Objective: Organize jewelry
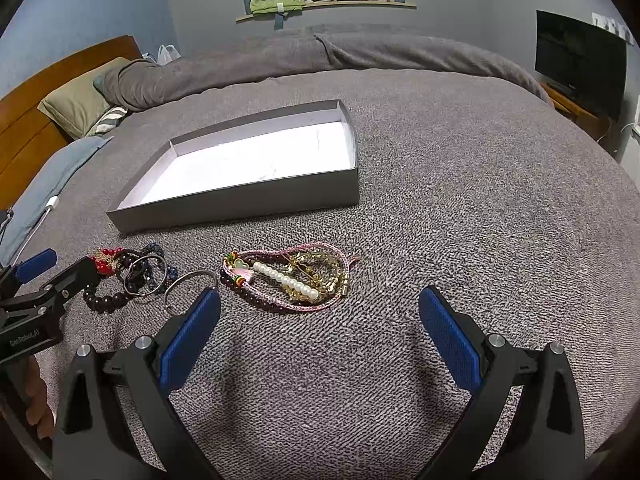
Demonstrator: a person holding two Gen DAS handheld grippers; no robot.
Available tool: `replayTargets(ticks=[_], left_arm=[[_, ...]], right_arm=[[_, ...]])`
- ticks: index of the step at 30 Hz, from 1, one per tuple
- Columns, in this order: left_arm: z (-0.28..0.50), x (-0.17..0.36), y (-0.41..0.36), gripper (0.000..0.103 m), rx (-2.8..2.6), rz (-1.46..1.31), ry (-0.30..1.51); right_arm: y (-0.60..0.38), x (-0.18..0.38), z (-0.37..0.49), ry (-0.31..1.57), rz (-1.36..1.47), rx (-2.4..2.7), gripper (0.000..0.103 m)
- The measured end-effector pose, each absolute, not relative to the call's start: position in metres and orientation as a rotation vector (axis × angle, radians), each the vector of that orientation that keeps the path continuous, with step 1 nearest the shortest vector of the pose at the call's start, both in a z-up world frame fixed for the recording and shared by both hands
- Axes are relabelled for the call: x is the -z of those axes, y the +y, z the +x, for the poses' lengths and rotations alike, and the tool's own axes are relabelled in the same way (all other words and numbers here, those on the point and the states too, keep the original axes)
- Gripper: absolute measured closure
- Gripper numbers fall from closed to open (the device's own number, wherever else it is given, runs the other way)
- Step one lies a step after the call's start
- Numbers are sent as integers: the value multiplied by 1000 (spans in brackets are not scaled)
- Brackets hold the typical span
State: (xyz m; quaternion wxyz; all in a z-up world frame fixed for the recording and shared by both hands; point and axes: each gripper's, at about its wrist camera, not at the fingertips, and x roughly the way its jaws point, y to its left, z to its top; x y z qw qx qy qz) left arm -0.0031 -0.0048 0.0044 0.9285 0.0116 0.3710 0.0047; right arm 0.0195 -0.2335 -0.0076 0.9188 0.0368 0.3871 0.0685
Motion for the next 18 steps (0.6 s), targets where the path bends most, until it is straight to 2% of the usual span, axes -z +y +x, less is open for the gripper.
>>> replayTargets(ticks=[18], left_arm=[[-3,-4,-4,4,-10,25,762]], right_arm=[[-235,11,20,798,76,-140,5]])
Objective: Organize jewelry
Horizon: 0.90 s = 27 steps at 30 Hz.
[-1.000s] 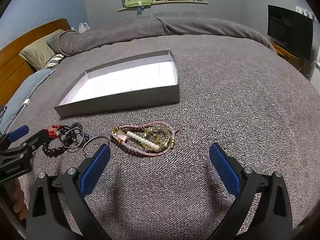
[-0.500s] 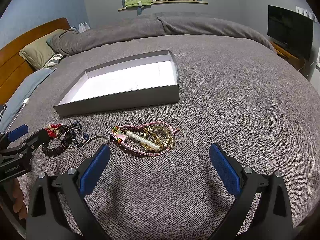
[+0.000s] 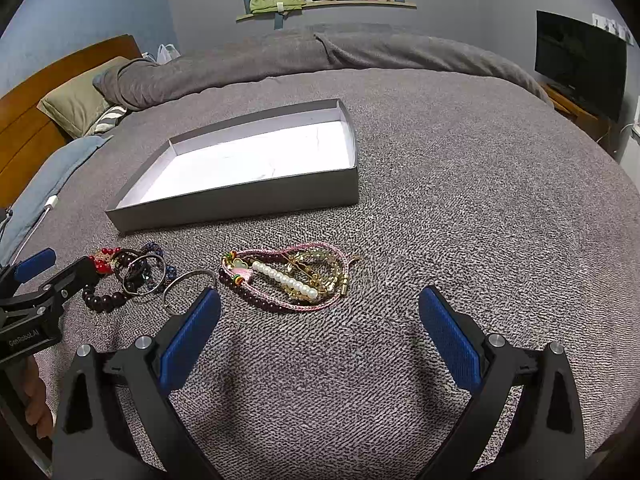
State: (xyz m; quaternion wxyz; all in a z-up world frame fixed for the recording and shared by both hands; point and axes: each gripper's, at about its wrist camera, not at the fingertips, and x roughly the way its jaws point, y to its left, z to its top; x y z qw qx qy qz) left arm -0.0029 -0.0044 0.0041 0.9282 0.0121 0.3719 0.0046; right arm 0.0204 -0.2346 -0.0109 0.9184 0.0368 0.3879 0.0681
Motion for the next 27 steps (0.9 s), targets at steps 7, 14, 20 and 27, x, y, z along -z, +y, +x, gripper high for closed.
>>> replayTargets(ticks=[7,14,20,27], left_arm=[[-3,-4,-4,4,-11,23,762],[-3,-4,-4,4,-11,23,762],[-2,-4,-4,4,-5,24,760],[-3,-5,-4,4,2,27,743]], right_arm=[[-235,12,21,800,73,-141,5],[-235,12,21,802,73,-141,5],[-234,11,22,806,74,-142,5],[-232,11,20,807,70,-175,5]])
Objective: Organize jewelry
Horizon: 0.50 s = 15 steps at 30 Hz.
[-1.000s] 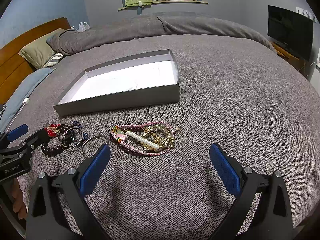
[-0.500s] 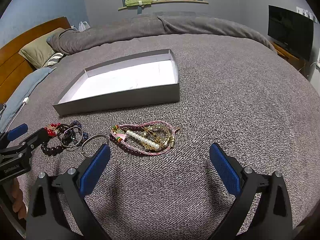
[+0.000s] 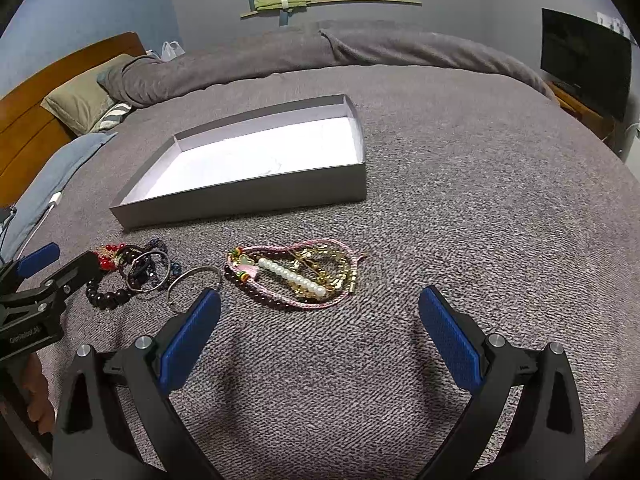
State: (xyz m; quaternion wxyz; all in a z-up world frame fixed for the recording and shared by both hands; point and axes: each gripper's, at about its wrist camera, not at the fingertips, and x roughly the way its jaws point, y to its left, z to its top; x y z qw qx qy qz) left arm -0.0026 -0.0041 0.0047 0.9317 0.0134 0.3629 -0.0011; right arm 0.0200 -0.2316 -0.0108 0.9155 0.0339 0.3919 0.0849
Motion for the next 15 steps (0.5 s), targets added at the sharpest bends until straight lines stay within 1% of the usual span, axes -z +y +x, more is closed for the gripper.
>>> replayTargets(ticks=[4,11,15], left_arm=[[-4,-6,-4,4,-4,41,710],[3,-3,-2,4,-9,75,715],[4,-6,4,4,-1,67,688]], right_arm=[[-232,10,19,800,81,-206,5],[-241,10,23,814,113,-257,5],[-244,6,21,786,100,-249,5]])
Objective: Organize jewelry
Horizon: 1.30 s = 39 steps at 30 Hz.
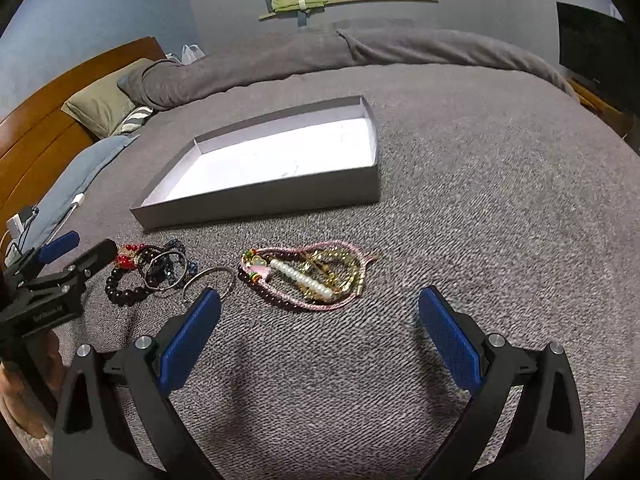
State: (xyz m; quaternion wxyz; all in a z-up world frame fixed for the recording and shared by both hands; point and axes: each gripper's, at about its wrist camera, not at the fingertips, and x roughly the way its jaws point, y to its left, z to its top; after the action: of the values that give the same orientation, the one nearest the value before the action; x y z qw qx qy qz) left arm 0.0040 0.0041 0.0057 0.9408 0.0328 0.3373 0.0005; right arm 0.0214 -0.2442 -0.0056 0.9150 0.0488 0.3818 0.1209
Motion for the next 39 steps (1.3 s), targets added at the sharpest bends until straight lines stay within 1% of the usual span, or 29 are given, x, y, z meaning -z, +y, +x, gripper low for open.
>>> replayTargets(ticks=[6,12,16,21,25,26,27,28,30,32,34,35,37,39], left_arm=[[-10,-7,14,4,29,100,546],[8,-3,36,4,-11,67,641],[10,-3,41,4,-50,107,635],[6,-2,43,4,23,51,642],[7,1,41,4,29,51,661],[6,2,40,4,31,57,662],[6,3,39,4,33,61,664],[6,4,37,4,37,66,667],[6,6,35,4,42,70,674],[7,7,35,4,42,71,678],[8,7,35,4,41,71,681],[8,7,35,4,40,71,681],[8,8,36,4,36,71,683],[10,8,36,4,34,67,688]], right_arm=[[-258,0,23,758,93,-237,5],[-256,0,23,747,6,-231,5],[-250,0,19,747,24,-320,5],[-242,6,19,789,56,-381,5],[-234,9,17,763,-19,-330,6],[-234,9,17,755,-43,-305,10],[-232,11,17,751,-63,-284,22],[-232,12,18,755,-66,-281,29],[-231,17,21,776,-60,-288,53],[-229,20,21,785,-64,-299,59],[-224,21,21,778,-81,-300,59],[-223,21,21,772,-90,-293,61],[-222,22,22,768,-97,-285,67],[-220,23,24,767,-106,-279,69]])
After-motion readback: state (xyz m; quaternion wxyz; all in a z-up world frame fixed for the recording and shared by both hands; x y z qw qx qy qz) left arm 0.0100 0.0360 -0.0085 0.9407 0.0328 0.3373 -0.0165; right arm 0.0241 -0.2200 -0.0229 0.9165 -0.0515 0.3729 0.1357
